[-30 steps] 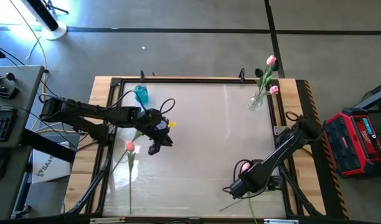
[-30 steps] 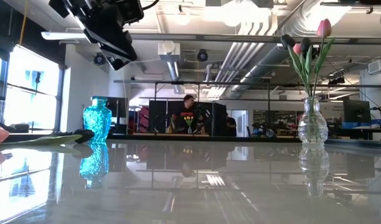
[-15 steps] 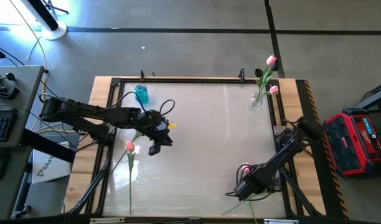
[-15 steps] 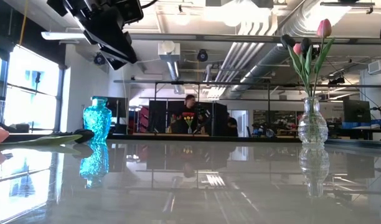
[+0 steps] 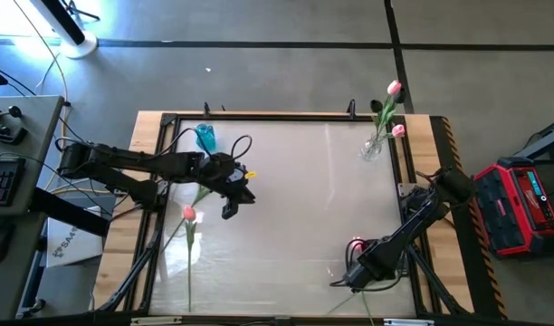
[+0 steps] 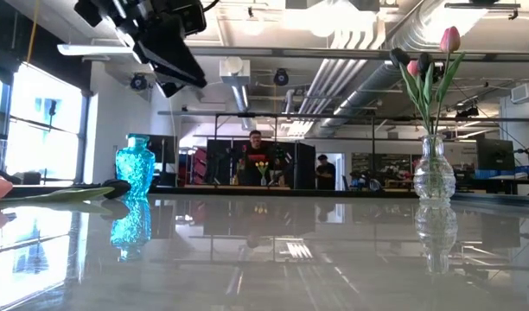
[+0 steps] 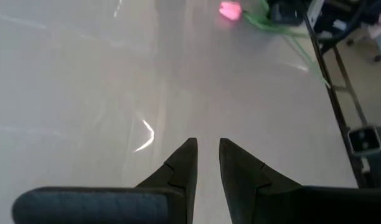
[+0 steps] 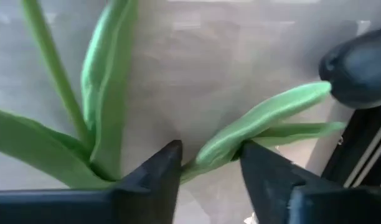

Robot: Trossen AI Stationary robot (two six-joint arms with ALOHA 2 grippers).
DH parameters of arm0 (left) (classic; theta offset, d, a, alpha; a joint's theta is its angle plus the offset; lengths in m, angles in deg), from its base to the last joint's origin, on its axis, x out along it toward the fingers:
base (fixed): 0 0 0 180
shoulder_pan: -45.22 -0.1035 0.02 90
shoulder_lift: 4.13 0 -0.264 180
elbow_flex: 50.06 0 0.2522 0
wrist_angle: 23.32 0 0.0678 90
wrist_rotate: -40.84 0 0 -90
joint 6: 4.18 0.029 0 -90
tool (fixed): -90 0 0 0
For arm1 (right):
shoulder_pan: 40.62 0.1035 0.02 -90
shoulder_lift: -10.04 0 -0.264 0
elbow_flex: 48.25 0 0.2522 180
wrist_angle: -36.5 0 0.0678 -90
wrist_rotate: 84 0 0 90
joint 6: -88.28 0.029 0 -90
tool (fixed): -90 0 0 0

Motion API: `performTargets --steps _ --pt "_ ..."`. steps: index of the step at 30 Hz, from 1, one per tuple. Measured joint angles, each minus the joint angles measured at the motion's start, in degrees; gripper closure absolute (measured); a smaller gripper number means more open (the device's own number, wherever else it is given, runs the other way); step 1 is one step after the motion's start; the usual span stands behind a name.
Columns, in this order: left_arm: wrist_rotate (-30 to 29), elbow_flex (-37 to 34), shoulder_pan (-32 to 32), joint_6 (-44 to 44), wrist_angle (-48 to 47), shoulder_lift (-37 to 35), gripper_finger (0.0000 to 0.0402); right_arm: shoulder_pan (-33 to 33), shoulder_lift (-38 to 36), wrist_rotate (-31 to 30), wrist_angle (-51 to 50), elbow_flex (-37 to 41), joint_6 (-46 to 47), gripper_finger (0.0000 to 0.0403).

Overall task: Sort flowers into vase by color
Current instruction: Put the black flower into the blue vase

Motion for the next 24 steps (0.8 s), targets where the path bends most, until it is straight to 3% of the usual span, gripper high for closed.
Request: performTargets --steps 6,13,21,24 --pt "0.0 0.0 -0.9 -2.7 1.4 0.0 0.0348 0.1 0.0 -2.1 0.9 0.0 -0.9 0.0328" --pt "0.1 0.0 -0.9 -2.3 1.5 0.0 0.0348 0.2 0.5 -5.0 -1.4 -3.4 0.8 0.0393" --pt "0.2 0.0 -0.9 -0.8 1.6 0.0 0.0348 -2.1 0.8 -14.0 -15.5 -15.1 -0.7 0.0398" --pt "0.3 0.0 -0.9 -0.1 1.6 0.0 0.0348 -3.8 0.8 -20.7 -20.6 -20.5 -2.5 0.0401"
